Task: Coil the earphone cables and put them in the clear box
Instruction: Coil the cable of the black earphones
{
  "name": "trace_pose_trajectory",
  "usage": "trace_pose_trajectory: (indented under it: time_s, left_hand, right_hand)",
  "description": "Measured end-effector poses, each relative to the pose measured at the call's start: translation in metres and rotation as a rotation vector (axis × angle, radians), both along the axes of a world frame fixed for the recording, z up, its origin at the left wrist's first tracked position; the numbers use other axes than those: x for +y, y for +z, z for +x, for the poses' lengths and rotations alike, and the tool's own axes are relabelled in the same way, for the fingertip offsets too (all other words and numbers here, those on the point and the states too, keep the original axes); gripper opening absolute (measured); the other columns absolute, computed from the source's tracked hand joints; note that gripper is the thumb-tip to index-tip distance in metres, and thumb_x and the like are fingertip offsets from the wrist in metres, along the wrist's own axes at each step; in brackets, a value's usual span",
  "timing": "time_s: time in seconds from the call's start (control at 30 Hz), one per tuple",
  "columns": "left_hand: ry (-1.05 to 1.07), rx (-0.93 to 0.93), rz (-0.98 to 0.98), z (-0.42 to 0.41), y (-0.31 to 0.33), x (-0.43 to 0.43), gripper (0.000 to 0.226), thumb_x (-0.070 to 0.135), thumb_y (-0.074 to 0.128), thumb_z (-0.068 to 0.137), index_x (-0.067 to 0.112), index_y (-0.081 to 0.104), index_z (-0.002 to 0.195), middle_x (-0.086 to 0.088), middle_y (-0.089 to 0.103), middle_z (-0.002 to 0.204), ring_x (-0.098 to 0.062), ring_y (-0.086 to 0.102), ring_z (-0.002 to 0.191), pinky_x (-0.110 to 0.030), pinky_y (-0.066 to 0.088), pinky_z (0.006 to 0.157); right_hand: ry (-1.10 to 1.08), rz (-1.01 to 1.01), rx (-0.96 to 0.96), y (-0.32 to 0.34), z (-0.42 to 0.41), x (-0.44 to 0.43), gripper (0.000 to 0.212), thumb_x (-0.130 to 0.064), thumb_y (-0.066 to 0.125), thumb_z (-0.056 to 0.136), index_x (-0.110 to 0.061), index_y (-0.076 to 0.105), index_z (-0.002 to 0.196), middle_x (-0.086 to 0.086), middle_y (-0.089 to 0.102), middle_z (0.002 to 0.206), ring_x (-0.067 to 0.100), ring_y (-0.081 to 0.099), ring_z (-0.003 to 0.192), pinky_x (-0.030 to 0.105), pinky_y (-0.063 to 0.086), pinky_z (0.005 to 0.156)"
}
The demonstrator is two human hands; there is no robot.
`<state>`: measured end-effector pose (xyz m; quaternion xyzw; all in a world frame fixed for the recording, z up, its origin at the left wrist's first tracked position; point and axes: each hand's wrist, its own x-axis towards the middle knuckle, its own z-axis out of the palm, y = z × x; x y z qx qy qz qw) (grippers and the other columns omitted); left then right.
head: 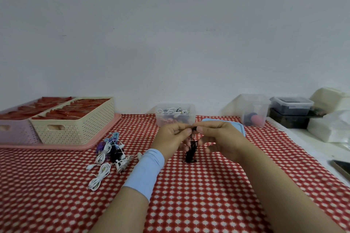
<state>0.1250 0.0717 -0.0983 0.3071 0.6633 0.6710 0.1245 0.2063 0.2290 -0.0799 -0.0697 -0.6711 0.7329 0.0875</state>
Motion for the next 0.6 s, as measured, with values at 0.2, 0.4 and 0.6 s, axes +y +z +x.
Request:
trace_pose_trajectory:
  time_s: [0.2, 0.4, 0.6]
  left_hand:
    - [-0.020, 0.020, 0.011, 0.0004, 0.0007, -0.0008, 0.021, 0.000, 0.058, 0.095, 0.015, 0.072, 0.098, -0.004, 0.069, 0.074, -0.012, 0.061, 0.058, -0.024, 0.054, 0.055]
    - [-0.021, 0.025, -0.004, 0.0014, 0.0016, -0.0018, 0.019, 0.001, 0.059, 0.094, 0.015, 0.072, 0.098, -0.001, 0.071, 0.074, -0.012, 0.062, 0.060, -0.024, 0.055, 0.057]
    - [-0.016, 0.072, -0.057, 0.0022, 0.0021, -0.0028, 0.016, 0.003, 0.061, 0.093, 0.014, 0.072, 0.098, -0.003, 0.071, 0.075, -0.010, 0.064, 0.061, -0.023, 0.056, 0.060]
  right_hand:
    - [0.054, -0.019, -0.035, -0.0007, 0.0000, 0.0013, 0.020, -0.007, 0.064, 0.093, -0.011, 0.078, 0.107, 0.009, 0.075, 0.095, 0.016, 0.067, 0.068, 0.024, 0.049, 0.045]
    - [0.032, -0.029, -0.051, -0.0002, 0.0008, 0.0028, 0.018, -0.005, 0.065, 0.092, -0.012, 0.079, 0.102, 0.010, 0.075, 0.093, 0.017, 0.068, 0.067, 0.025, 0.050, 0.044]
    - [0.026, 0.013, -0.096, 0.0002, 0.0016, 0.0044, 0.019, -0.006, 0.065, 0.093, -0.010, 0.078, 0.107, 0.009, 0.076, 0.094, 0.017, 0.067, 0.069, 0.025, 0.051, 0.045]
